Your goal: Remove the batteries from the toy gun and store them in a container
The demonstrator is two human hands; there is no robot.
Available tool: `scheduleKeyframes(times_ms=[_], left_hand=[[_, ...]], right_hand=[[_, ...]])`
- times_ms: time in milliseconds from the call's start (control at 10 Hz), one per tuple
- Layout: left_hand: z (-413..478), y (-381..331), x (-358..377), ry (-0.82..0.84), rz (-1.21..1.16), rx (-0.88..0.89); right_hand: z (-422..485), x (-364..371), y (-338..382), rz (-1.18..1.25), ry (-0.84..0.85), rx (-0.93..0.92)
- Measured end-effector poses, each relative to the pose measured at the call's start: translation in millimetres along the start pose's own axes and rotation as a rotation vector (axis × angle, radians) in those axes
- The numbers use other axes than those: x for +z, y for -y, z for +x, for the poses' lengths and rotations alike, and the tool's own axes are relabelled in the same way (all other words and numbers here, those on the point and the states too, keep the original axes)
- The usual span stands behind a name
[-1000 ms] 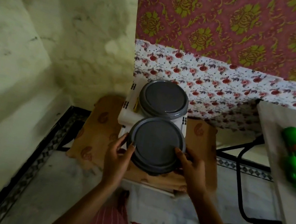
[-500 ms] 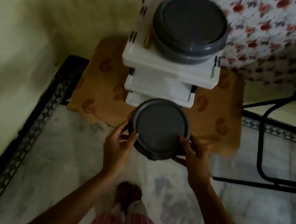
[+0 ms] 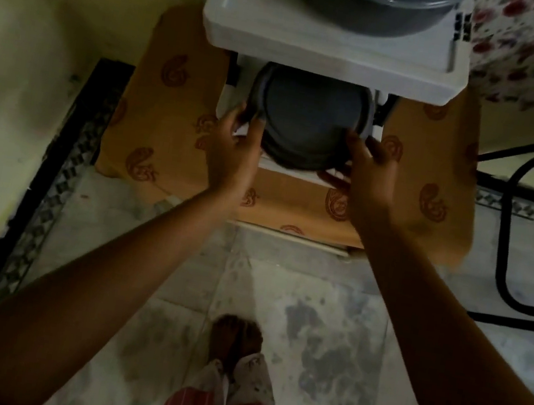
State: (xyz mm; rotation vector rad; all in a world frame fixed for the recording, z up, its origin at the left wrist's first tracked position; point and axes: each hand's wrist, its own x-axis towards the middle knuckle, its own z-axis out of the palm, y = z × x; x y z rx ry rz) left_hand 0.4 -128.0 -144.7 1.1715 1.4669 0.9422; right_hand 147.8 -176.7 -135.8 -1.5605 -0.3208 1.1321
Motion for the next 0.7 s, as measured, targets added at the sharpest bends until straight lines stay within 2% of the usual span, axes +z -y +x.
scheduleKeyframes(times_ms=[300,500,600,700], left_hand=[[57,-9,29,0.07,-0.001,-0.109],[55,-15,29,0.147,0.007,-0.122],[38,-17,21,0.171,0.01,-0.018],[9,-23,10,0.186,0.056,0.033]], right_hand=[[69,35,20,0.14,-0.026,0.102],[64,31,20,0.148,-0.012,0.115],[44,26,16,0.022,-0.087,0.067],[11,22,6,-0.237,-0.108,-0.118]])
